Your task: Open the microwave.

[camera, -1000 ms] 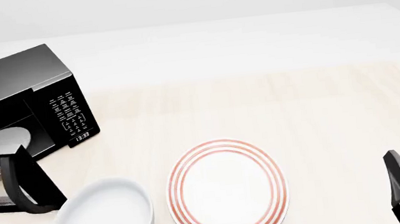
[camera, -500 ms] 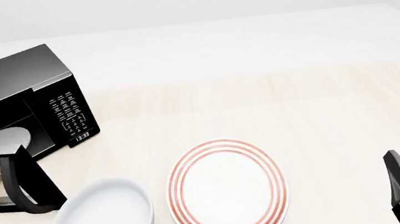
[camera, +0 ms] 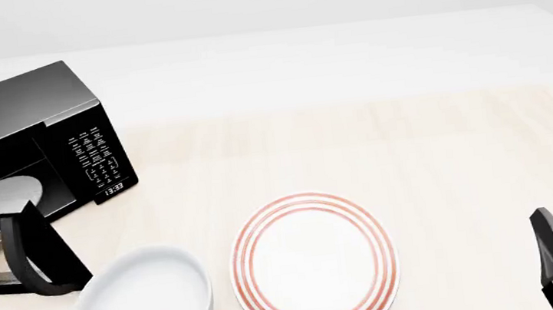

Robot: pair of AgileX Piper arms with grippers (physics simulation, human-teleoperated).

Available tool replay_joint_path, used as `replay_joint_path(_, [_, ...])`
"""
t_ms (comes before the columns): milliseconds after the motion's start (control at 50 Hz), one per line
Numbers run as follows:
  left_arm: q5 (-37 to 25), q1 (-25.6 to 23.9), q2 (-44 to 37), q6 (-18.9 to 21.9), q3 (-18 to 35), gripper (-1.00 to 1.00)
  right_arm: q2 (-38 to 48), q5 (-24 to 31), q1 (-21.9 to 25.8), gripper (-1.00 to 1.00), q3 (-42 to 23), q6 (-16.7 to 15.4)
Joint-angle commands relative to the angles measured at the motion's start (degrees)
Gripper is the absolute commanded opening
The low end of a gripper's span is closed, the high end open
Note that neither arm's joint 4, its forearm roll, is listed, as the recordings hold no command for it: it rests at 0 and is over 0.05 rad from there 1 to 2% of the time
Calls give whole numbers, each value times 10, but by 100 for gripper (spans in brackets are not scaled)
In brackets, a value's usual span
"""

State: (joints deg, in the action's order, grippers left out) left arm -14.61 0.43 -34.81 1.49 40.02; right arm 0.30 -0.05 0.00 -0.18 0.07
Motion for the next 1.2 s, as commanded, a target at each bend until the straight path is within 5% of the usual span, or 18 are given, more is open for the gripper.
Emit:
replay_joint_path(20, [-66,-5,-58,-1,61,100,0,0,0,100,0,0])
replay_joint_path(420, [-139,-46,-140,-57,120,100,0,0,0,100,0,0])
replay_joint_path(720, [-168,-38,-200,-46,153,100,0,0,0,100,0,0])
replay_joint_path(1200, [-154,12,-231,-35,127,100,0,0,0,100,0,0])
